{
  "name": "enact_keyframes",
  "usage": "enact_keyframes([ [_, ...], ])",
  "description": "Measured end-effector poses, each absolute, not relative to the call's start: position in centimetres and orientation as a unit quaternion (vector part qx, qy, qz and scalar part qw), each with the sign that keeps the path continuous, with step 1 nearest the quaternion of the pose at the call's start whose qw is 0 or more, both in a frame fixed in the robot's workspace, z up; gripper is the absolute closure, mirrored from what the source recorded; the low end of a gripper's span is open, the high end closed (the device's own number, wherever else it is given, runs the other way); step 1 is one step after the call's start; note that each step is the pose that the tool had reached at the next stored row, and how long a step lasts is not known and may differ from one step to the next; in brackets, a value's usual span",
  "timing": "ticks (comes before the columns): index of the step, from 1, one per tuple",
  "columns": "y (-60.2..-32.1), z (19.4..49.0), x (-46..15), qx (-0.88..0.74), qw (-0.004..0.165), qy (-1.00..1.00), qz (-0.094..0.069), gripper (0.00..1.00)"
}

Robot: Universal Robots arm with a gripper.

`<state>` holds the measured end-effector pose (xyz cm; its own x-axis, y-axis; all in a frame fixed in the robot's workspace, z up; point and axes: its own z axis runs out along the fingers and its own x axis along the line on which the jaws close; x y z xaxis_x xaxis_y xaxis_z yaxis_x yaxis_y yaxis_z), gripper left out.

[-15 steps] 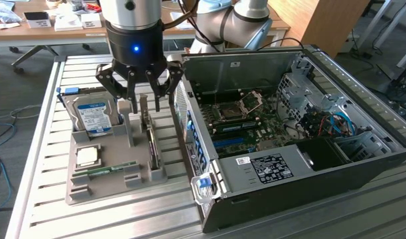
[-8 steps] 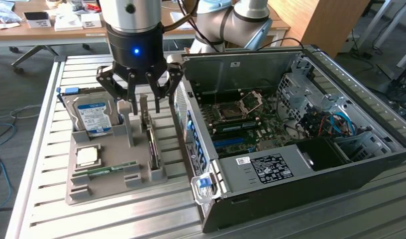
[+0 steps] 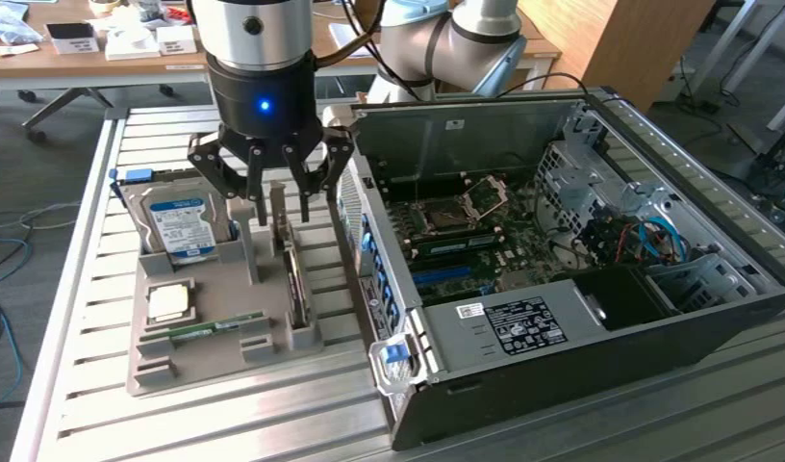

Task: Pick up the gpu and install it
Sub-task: 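Pick up the gpu and move the gpu toward the slot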

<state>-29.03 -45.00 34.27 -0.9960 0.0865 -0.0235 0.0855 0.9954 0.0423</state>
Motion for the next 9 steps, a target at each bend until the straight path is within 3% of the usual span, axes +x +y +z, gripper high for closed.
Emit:
enact_keyframes([
  [9,-45.0,33.73,-29.03,0.043,0.013,0.999,0.021,0.53],
])
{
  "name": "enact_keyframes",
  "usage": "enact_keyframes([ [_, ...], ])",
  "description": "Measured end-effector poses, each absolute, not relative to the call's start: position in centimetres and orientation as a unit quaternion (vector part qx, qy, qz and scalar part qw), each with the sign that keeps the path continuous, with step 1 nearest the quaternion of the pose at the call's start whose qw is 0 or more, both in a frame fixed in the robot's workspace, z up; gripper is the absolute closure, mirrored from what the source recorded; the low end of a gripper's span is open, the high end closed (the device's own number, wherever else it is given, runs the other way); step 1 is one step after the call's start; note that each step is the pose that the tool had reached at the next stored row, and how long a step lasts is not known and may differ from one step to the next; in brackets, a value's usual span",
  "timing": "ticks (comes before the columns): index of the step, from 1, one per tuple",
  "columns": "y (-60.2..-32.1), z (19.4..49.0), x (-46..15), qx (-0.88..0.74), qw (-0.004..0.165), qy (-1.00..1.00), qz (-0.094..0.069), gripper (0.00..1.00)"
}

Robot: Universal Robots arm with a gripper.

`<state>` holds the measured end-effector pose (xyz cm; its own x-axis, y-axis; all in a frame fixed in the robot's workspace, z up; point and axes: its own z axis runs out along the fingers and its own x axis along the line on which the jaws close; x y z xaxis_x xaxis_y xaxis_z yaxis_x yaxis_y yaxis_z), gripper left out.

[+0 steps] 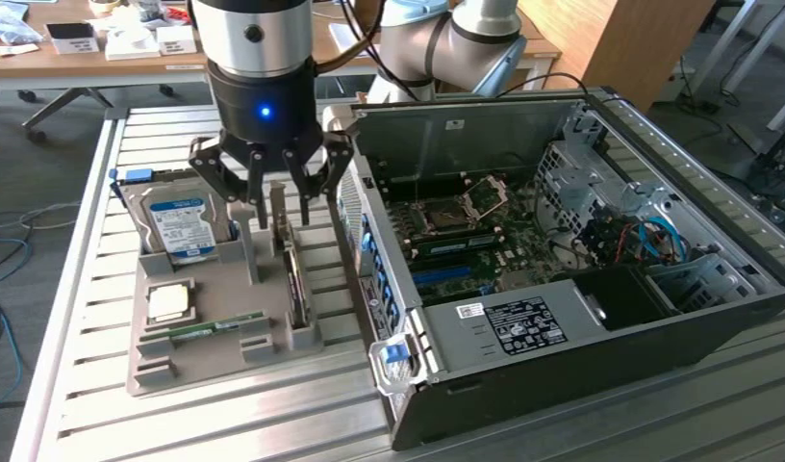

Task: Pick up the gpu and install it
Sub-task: 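Pick up the gpu and move the gpu toward the slot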

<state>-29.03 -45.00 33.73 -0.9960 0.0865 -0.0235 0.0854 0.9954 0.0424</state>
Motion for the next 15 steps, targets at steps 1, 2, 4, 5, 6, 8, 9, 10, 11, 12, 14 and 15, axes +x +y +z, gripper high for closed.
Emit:
enact_keyframes([
  [1,-45.0,33.66,-29.03,0.043,0.013,0.999,0.021,0.53],
  [2,-45.0,33.55,-29.03,0.043,0.013,0.999,0.021,0.53],
  [4,-45.0,33.24,-29.03,0.043,0.013,0.999,0.021,0.53],
  [5,-45.0,33.07,-29.02,0.043,0.013,0.999,0.021,0.53],
  [6,-45.0,32.92,-29.02,0.043,0.013,0.999,0.021,0.53],
  [8,-45.0,32.78,-29.03,0.043,0.013,0.999,0.021,0.53],
  [9,-45.0,32.78,-29.03,0.043,0.013,0.999,0.021,0.53],
  [10,-45.0,32.78,-29.03,0.043,0.013,0.999,0.021,0.53],
  [11,-45.0,32.77,-29.03,0.043,0.013,0.999,0.021,0.53],
  [12,-45.0,32.77,-29.03,0.043,0.013,0.999,0.021,0.53],
  [14,-45.0,32.77,-29.03,0.043,0.013,0.999,0.021,0.53],
  [15,-45.0,32.76,-29.03,0.043,0.013,0.999,0.021,0.53],
])
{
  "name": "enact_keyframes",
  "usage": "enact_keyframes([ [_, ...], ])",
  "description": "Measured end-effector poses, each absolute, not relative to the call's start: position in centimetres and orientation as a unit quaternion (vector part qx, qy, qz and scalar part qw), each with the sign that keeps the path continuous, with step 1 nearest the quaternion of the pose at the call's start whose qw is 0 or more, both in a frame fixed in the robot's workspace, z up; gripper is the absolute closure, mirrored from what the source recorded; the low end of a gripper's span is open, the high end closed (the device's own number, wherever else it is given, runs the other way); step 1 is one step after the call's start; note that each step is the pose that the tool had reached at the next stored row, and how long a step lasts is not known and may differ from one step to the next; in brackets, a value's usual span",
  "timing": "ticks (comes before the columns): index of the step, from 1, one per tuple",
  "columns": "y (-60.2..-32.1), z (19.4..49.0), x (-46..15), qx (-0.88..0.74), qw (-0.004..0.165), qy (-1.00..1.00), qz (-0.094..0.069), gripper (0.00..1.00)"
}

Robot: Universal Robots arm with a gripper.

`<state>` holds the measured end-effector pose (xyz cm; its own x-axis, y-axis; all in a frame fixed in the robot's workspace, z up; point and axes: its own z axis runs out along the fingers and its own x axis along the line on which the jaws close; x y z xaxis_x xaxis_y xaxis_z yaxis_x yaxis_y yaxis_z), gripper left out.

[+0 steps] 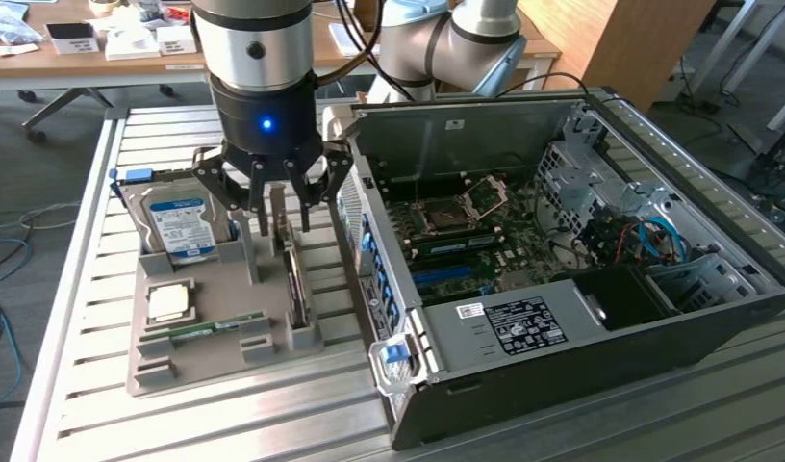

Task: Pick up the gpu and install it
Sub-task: 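Pick up the gpu and move the gpu toward the slot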

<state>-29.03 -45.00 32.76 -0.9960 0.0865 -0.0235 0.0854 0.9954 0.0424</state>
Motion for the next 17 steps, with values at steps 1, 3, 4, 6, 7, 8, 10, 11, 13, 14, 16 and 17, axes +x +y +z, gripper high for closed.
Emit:
enact_keyframes([
  [1,-45.0,32.71,-29.02,0.043,0.013,0.999,0.021,0.53],
  [3,-45.0,32.57,-29.03,0.043,0.013,0.999,0.021,0.53],
  [4,-45.0,32.49,-29.03,0.043,0.013,0.999,0.021,0.53],
  [6,-45.0,32.33,-29.03,0.043,0.013,0.999,0.021,0.53],
  [7,-45.0,32.25,-29.03,0.043,0.013,0.999,0.021,0.53],
  [8,-45.0,32.17,-29.03,0.043,0.013,0.999,0.021,0.53],
  [10,-45.0,32.09,-29.03,0.043,0.013,0.999,0.021,0.53],
  [11,-45.0,32.09,-29.03,0.043,0.013,0.999,0.021,0.53],
  [13,-45.0,32.07,-29.03,0.043,0.013,0.999,0.021,0.53],
  [14,-45.0,32.07,-29.03,0.043,0.013,0.999,0.021,0.53],
  [16,-45.0,32.05,-29.03,0.043,0.013,0.999,0.021,0.53],
  [17,-45.0,31.99,-29.02,0.043,0.013,0.999,0.021,0.53],
])
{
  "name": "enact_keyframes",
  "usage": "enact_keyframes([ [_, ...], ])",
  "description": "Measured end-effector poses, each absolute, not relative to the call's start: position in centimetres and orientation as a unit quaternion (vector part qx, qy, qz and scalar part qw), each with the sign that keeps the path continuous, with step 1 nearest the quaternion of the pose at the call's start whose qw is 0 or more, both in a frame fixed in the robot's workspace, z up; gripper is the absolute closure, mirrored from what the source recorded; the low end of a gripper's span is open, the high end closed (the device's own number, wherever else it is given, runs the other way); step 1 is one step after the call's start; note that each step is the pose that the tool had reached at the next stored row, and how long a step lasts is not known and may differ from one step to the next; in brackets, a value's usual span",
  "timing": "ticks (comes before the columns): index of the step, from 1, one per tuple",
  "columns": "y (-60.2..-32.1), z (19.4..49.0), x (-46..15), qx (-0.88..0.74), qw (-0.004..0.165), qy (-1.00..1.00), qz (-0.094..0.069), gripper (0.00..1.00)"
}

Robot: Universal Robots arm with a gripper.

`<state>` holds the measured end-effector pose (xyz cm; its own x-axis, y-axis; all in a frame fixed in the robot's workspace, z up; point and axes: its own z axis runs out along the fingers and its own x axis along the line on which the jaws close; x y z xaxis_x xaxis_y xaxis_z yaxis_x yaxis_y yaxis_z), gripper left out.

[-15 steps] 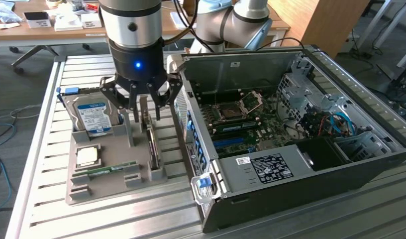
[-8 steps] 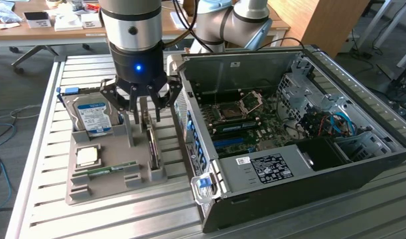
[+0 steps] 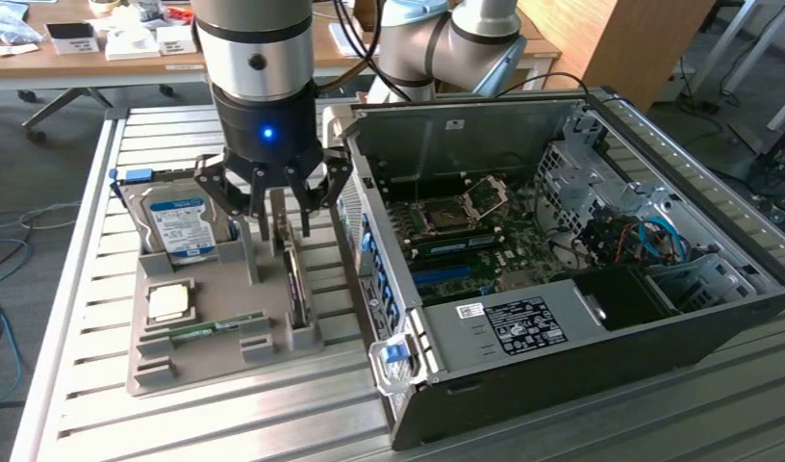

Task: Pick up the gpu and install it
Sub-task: 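Pick up the gpu and move the gpu toward the slot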

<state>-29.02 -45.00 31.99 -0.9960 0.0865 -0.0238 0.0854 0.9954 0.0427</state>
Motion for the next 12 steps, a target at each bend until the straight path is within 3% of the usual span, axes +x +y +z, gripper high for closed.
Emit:
enact_keyframes([
  [12,-45.0,31.32,-29.03,0.043,0.013,0.999,0.021,0.53],
])
